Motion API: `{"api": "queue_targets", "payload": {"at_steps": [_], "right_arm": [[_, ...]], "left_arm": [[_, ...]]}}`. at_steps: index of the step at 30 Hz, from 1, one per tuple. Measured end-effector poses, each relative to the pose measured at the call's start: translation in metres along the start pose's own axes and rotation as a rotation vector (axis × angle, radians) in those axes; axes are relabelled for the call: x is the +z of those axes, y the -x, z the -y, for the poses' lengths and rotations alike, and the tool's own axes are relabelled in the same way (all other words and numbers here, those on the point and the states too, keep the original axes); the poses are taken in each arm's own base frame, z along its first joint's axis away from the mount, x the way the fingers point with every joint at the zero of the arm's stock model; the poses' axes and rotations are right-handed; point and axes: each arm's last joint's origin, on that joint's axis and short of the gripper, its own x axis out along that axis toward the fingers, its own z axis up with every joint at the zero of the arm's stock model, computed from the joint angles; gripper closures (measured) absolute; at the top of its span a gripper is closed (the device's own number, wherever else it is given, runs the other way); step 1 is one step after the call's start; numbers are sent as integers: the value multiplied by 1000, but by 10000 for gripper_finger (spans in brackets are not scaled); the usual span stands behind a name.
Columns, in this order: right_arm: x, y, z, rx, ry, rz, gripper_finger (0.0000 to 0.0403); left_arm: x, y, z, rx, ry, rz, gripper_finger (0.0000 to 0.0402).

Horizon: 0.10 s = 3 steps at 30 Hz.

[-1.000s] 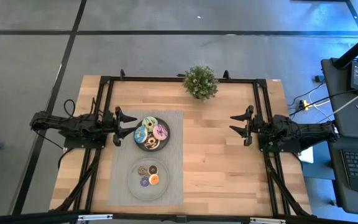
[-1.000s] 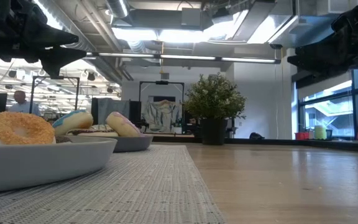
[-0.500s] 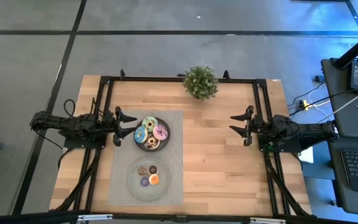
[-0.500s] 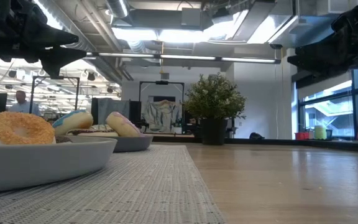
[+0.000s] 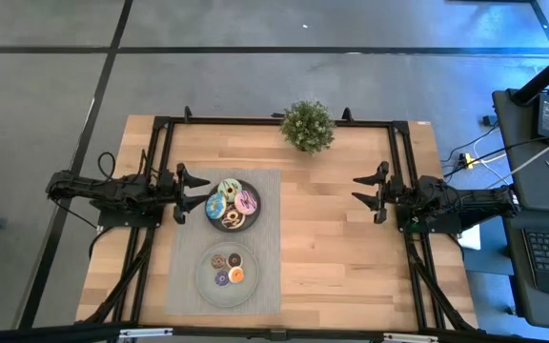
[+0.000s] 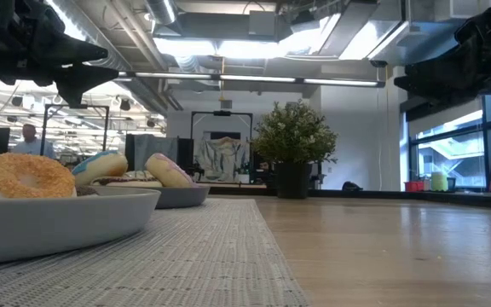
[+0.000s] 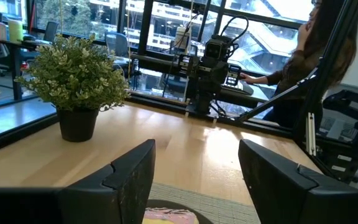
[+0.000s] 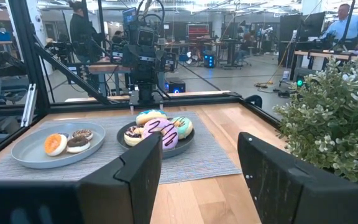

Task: Pick & Place donuts
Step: Return to Home Position

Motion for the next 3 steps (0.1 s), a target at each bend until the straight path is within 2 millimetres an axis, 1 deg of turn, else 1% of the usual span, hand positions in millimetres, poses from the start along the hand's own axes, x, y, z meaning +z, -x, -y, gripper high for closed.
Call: {"api": "queue_targets", "payload": {"at_steps": [3], "right_arm": [[0, 0, 0, 0, 0, 0, 192]], "left_arm": [[0, 0, 0, 0, 0, 0, 175]]}}
